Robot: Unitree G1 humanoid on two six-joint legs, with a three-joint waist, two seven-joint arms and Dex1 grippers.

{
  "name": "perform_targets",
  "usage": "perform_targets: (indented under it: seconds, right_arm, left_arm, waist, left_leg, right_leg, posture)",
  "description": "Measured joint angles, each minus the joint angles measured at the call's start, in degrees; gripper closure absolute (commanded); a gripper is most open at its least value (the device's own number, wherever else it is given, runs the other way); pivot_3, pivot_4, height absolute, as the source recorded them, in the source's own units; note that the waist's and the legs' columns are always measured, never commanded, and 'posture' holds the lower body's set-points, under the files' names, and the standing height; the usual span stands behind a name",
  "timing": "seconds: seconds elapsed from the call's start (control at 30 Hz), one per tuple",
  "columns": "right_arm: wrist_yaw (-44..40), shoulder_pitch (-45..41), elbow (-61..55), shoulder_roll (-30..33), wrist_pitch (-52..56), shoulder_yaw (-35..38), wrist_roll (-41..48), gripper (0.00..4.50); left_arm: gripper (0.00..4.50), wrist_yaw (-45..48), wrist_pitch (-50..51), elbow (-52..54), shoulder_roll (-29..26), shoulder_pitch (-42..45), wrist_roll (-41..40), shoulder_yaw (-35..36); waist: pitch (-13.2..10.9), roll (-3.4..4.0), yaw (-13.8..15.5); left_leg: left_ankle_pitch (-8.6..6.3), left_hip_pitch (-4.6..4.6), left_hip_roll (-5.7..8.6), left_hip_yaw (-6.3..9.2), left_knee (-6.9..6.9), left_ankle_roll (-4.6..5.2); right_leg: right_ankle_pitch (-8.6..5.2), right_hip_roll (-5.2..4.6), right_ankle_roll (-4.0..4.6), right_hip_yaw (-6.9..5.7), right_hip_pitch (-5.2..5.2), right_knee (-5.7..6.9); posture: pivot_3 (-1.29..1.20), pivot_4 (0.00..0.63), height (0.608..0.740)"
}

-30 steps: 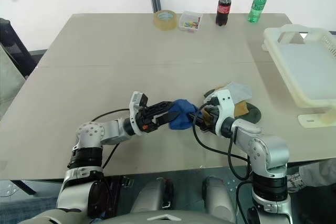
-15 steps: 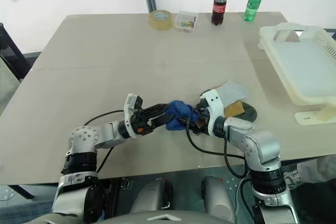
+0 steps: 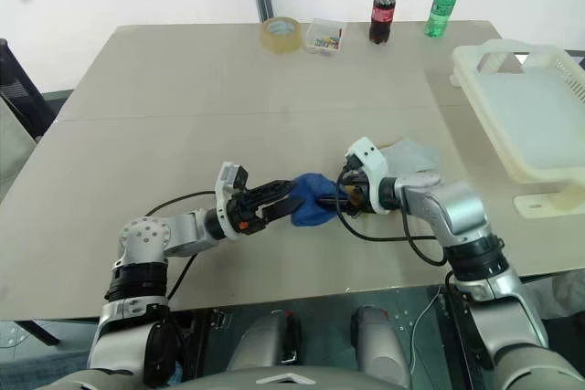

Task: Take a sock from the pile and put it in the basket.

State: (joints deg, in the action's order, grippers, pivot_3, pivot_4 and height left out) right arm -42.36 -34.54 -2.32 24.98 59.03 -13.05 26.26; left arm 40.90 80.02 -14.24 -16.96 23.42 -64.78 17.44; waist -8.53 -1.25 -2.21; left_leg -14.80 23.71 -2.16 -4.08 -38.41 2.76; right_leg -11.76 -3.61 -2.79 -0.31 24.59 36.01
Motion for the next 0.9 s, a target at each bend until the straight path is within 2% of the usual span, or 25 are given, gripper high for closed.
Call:
perform_targets:
  seconds: [0.2,0.4,0.47,0.57,0.6,0.77,0.9]
  right_arm:
    - [-6.8,-4.7,7.7,0.7,-1.0,-2.6,-1.0,0.05]
    - [-11.4,-7.3,9.3,1.6,-1.2,-5.7,-2.6,0.05]
    - [-12.3,-7.9,10.0,1.3,-1.4,-6.3,-3.3,0.61]
    - [-12.7,-8.1,11.4,0.1,-1.8,-6.7,-4.1,1.66]
    - [-13.1,-8.3,11.9,-0.5,-1.9,-7.1,-4.4,2.24]
    - [-14.3,-9.0,13.5,-2.4,-1.8,-8.4,-5.4,4.40]
    - [-14.9,-9.8,15.2,-3.4,-1.8,-8.5,-6.0,4.48]
  left_arm:
    - [0.00,0.5,-0.5,0.0,-0.2,-0.2,0.5,0.0]
    - [0.00,0.5,-0.7,0.3,-0.2,-0.6,0.4,0.1]
    - [0.00,0.5,-0.9,0.4,-0.2,-0.8,0.4,0.1]
    - [0.00,0.2,-1.1,0.8,0.0,-1.0,0.4,0.1]
    - [0.00,0.1,-1.2,0.9,0.0,-1.1,0.4,0.1]
    - [0.00,0.1,-1.4,1.0,0.1,-1.1,0.4,0.1]
    - [0.00,0.1,-1.7,1.0,0.1,-1.2,0.4,0.1]
  waist:
    - [0.0,-0.01,-0.2]
    - [0.0,0.00,-0.2]
    - [0.0,0.00,-0.2]
    - [0.0,0.00,-0.2]
    - [0.0,0.00,-0.2]
    - [0.0,0.00,-0.3]
    - [0.0,0.00,-0.3]
  left_leg:
    - [0.00,-0.08,-0.02,-0.03,-0.01,0.00]
    - [0.00,-0.11,-0.05,-0.01,0.00,0.00]
    - [0.00,-0.11,-0.05,-0.01,0.00,-0.01]
    - [0.00,-0.12,-0.06,-0.02,0.00,-0.01]
    - [0.00,-0.12,-0.06,-0.02,0.00,-0.01]
    - [0.00,-0.12,-0.06,-0.03,0.00,-0.01]
    - [0.00,-0.17,-0.06,-0.03,0.00,-0.02]
  right_leg:
    - [0.06,0.00,-0.10,0.01,-0.05,0.02]
    - [0.07,0.02,-0.12,0.01,-0.05,0.09]
    - [0.08,0.02,-0.12,0.01,-0.05,0.09]
    - [0.08,0.02,-0.11,0.01,-0.05,0.11]
    - [0.08,0.02,-0.11,0.01,-0.05,0.12]
    - [0.08,0.02,-0.12,0.01,-0.04,0.12]
    - [0.07,0.02,-0.10,0.02,-0.04,0.20]
  posture:
    - [0.00,0.150,0.740]
    - [0.00,0.150,0.740]
    - [0.00,0.150,0.740]
    - [0.00,0.150,0.740]
    - [0.00,0.150,0.740]
    - [0.00,0.150,0.740]
    - [0.00,0.150,0.740]
